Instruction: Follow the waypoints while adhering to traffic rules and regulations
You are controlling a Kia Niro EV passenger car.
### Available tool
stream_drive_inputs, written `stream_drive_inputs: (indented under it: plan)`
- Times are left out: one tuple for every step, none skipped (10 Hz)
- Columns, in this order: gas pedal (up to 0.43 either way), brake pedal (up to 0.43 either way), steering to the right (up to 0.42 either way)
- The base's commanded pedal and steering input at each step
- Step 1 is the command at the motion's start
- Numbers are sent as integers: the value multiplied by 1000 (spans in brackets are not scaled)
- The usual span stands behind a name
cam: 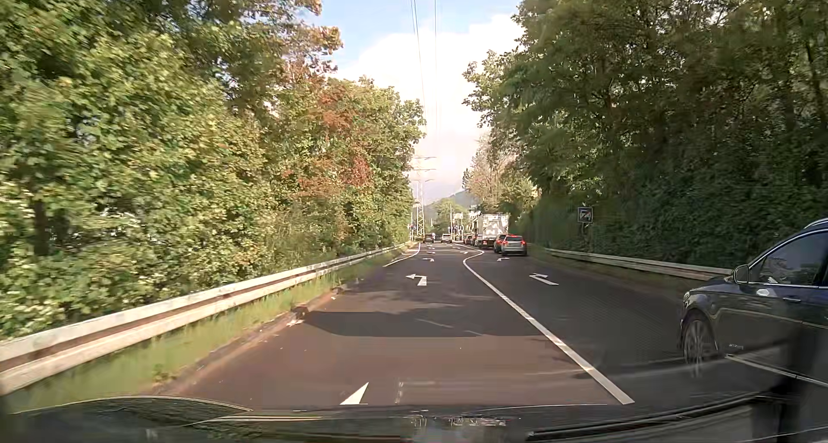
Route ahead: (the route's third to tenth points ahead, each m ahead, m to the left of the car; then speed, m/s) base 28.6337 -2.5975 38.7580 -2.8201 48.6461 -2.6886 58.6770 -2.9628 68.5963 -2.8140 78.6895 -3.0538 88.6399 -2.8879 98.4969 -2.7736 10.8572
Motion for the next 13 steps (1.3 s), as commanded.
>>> stream_drive_inputs:
  plan:
    - [67, 0, -1]
    - [59, 0, -1]
    - [47, 0, -1]
    - [39, 0, -1]
    - [39, 0, -1]
    - [39, 0, -1]
    - [39, 0, -1]
    - [39, 0, -1]
    - [39, 0, 0]
    - [39, 0, 0]
    - [39, 0, 2]
    - [39, 0, 3]
    - [39, 0, 5]
